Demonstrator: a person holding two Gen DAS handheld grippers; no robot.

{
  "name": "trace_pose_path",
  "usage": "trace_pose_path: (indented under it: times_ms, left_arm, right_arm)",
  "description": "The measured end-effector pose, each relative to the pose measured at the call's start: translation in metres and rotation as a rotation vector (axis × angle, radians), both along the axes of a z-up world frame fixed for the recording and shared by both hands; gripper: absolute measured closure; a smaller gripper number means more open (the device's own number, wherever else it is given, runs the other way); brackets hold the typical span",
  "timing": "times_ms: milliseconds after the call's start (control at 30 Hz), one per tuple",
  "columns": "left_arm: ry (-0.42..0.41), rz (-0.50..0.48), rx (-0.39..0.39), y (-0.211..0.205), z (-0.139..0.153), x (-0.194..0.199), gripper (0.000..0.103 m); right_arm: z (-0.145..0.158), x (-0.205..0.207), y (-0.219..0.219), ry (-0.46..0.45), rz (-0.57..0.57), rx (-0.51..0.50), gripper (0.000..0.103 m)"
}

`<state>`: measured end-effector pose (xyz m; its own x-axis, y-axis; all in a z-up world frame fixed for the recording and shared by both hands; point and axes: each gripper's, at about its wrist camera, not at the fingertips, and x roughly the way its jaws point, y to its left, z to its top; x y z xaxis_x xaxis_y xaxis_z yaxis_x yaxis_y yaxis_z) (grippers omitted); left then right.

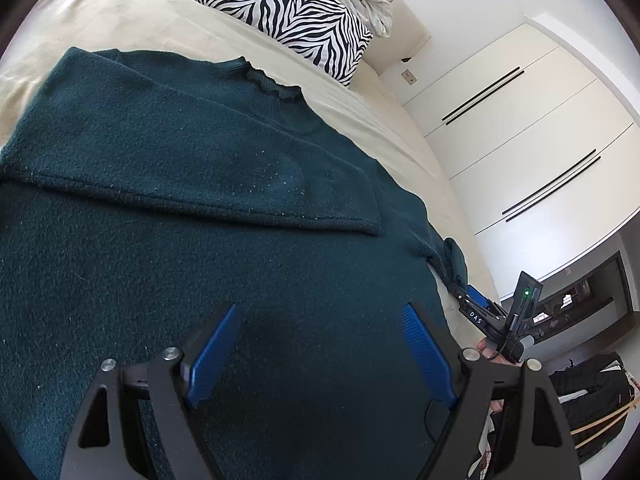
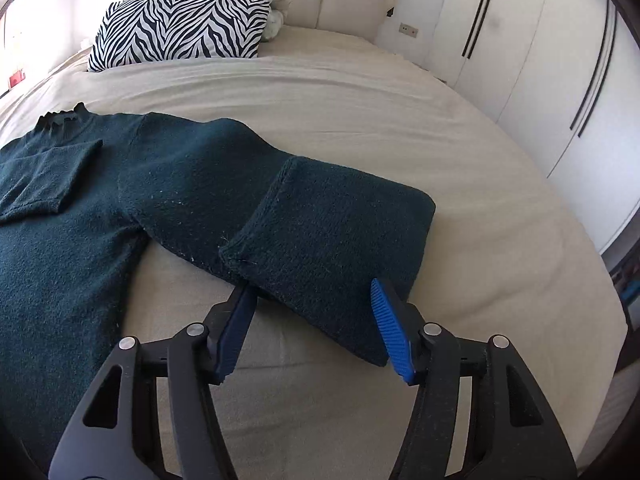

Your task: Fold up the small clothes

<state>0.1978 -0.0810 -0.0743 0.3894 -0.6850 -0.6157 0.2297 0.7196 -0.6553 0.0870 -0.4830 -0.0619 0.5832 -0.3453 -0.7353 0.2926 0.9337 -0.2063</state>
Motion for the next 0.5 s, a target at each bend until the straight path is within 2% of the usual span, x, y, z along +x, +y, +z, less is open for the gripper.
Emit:
trace_pose_path:
  times_ms: [33, 133, 167, 333, 400, 500]
  left_arm:
    - [0.0, 0.0, -0.001, 0.0, 0.0, 0.0, 0.019]
    - [0.001, 0.002, -0.001, 0.003, -0.001, -0.002, 0.019]
    - [0.002, 0.002, -0.002, 0.004, -0.001, -0.003, 0.019]
    - [0.006, 0.001, -0.005, 0.005, -0.002, -0.003, 0.019]
    - [0.004, 0.0, -0.011, 0.004, -0.001, -0.003, 0.019]
    - [-0.001, -0.005, -0.018, 0.004, 0.001, -0.005, 0.019]
  right_arm:
    - [-0.001, 0.002, -0.001, 0.002, 0.003, -0.008, 0.05]
    - [0.002, 0.007, -0.002, 0.0, 0.011, -0.019, 0.065]
    - [0.004, 0.006, -0.004, -0.006, 0.007, -0.01, 0.071]
    - [0.016, -0.001, -0.015, -0.053, -0.017, 0.062, 0.09]
    - [0.023, -0.005, -0.021, -0.088, -0.029, 0.115, 0.094]
    - [0.04, -0.018, -0.032, -0.18, -0.038, 0.263, 0.096]
